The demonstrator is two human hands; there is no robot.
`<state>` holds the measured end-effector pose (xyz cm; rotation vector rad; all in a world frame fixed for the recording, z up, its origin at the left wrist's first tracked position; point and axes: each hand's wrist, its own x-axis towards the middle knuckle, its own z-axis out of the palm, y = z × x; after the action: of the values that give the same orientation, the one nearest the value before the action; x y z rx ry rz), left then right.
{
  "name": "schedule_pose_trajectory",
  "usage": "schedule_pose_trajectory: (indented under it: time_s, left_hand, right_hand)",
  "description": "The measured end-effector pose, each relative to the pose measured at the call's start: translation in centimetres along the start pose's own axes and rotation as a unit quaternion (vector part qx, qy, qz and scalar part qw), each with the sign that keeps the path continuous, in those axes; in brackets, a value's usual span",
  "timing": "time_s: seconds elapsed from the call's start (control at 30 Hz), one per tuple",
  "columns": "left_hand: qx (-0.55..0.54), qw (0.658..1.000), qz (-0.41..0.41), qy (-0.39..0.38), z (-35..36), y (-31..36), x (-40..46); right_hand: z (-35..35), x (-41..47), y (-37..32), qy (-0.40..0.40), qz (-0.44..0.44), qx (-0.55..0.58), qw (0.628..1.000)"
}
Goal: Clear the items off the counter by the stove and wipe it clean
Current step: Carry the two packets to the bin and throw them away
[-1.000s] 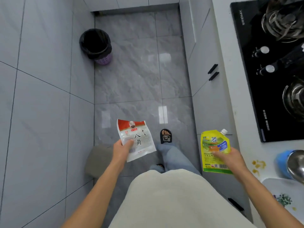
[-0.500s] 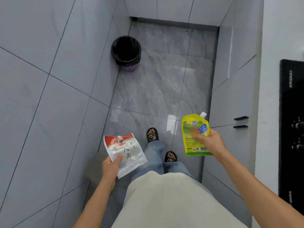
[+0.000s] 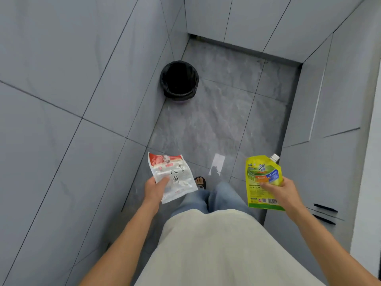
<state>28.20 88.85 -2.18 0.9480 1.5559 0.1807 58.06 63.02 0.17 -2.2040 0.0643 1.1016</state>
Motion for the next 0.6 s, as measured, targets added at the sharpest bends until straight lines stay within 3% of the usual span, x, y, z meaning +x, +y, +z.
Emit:
schedule_pose_trajectory:
  time_s: [0.3,0.6]
  left_hand:
    - [-0.006,0.999,0.031,-0.02,6.8,12.3,8.2]
    - [0.001,1.0,-0.006,0.028,8.7,17.9,11.7]
  right_hand:
    - [-3.3,6.9,-3.7,0.018,0.061,-0.015,0.998]
    - [-2.0,17.7,-18.5,-0.022,0.0,-0.083,0.996]
